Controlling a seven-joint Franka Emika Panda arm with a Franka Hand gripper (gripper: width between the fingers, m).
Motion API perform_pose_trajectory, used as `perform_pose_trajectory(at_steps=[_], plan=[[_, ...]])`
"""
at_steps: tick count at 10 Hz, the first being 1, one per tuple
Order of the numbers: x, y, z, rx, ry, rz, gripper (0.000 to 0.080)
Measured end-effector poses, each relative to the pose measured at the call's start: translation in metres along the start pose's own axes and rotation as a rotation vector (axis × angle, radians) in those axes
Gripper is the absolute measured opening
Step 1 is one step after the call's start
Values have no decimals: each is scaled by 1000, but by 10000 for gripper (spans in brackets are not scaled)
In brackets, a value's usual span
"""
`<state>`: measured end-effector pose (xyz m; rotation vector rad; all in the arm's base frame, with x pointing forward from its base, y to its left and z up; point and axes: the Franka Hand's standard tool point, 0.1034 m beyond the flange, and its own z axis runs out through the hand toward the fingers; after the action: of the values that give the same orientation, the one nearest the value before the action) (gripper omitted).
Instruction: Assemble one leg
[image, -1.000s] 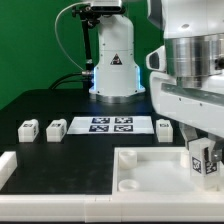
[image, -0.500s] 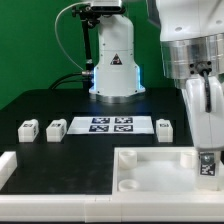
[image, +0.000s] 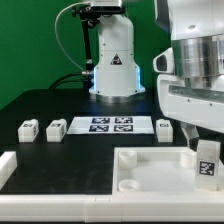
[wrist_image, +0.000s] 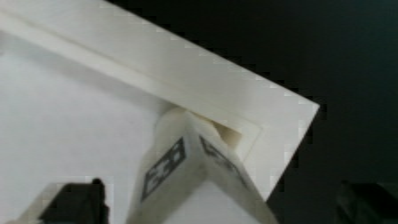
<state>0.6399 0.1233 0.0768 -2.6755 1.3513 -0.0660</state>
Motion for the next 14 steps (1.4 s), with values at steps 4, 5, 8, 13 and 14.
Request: perform_pose_trajectory(at_steps=[4, 5, 8, 13, 14], plan=[[5, 6, 7, -34, 11, -647, 649], [4, 5, 7, -32, 11, -643, 649], [4, 6, 7, -31, 10, -567, 364], [10, 6, 5, -48, -12, 321, 292], [9, 6, 6, -46, -14, 491, 292]])
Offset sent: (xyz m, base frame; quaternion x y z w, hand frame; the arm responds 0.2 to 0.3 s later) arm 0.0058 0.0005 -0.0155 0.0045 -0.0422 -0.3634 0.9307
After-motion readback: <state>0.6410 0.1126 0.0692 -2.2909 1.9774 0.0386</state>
